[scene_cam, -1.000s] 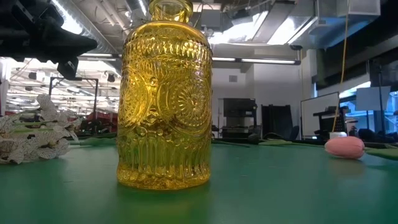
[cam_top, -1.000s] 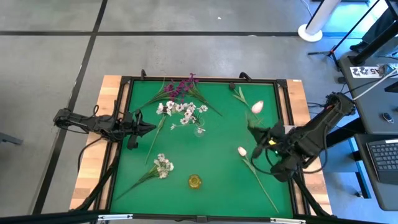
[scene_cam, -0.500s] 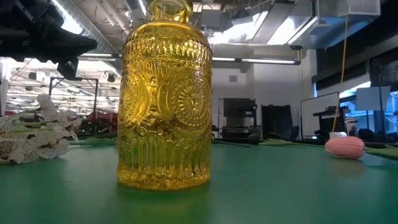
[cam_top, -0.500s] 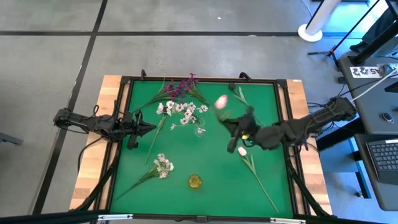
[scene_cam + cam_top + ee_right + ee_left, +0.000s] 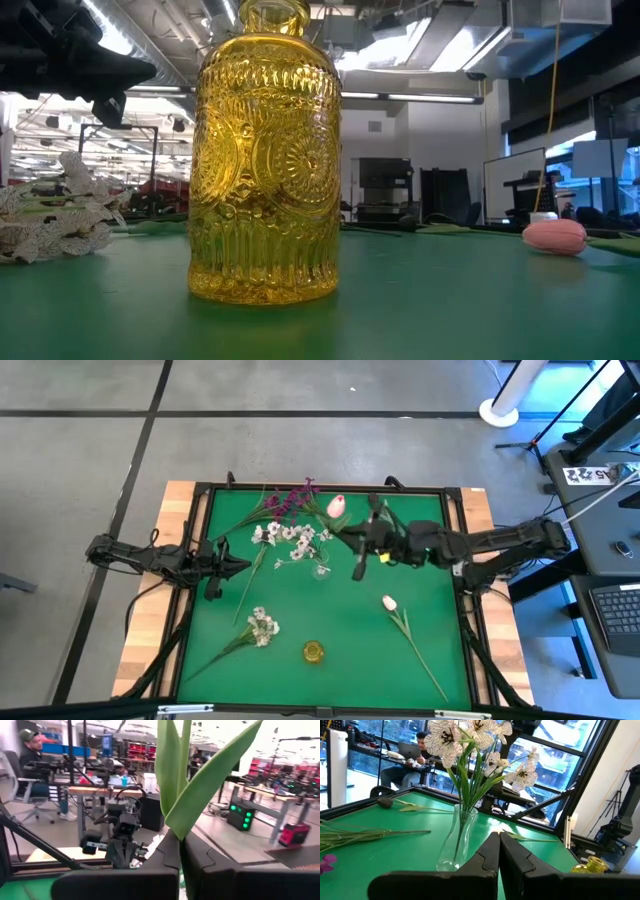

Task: Sort flowers into vase by color
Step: Put the pink tulip flower into the transparent vase

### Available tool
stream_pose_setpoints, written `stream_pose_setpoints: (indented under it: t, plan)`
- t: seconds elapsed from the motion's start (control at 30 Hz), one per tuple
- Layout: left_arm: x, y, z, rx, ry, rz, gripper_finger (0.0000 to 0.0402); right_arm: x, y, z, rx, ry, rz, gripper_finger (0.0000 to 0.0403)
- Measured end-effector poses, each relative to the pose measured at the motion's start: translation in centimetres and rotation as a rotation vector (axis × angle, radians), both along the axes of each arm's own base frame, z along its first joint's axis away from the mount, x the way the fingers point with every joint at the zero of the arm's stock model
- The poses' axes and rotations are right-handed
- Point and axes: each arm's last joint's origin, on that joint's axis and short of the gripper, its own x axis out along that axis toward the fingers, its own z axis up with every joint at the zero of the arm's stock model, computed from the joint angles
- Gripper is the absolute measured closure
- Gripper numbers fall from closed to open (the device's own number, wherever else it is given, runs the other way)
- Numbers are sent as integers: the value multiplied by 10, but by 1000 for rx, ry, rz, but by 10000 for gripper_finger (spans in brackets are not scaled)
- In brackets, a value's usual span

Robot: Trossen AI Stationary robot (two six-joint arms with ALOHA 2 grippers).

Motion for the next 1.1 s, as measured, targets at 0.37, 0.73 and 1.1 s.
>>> stream_pose_setpoints:
  t: [0.37, 0.73, 1.1]
  plan:
    - [0, 0, 0, -21, -3, -1, 401, 31, -15, -33, -4, 89, 15, 403]
    - [0, 0, 0, -25, -3, -1, 401, 30, -17, -69, 39, 103, 13, 403]
    - [0, 0, 0, -23, -3, -1, 401, 10, -25, -119, 48, 35, -4, 392]
